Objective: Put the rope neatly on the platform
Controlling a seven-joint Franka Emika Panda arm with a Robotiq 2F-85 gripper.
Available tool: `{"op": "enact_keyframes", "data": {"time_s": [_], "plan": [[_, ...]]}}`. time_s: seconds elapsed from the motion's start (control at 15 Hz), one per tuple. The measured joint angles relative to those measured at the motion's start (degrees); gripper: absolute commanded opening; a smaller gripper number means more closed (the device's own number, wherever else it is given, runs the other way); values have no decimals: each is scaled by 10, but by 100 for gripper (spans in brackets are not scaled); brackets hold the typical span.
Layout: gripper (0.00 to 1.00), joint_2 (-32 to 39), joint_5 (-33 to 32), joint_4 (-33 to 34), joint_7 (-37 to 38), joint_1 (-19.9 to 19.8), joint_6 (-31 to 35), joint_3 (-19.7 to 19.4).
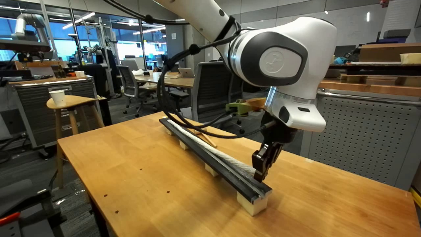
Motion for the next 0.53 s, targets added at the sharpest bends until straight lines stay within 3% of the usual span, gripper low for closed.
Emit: {"op": "enact_keyframes", "data": {"time_s": [0.53], "plan": [[3,-14,5,-51,8,1,57,-1]]}}
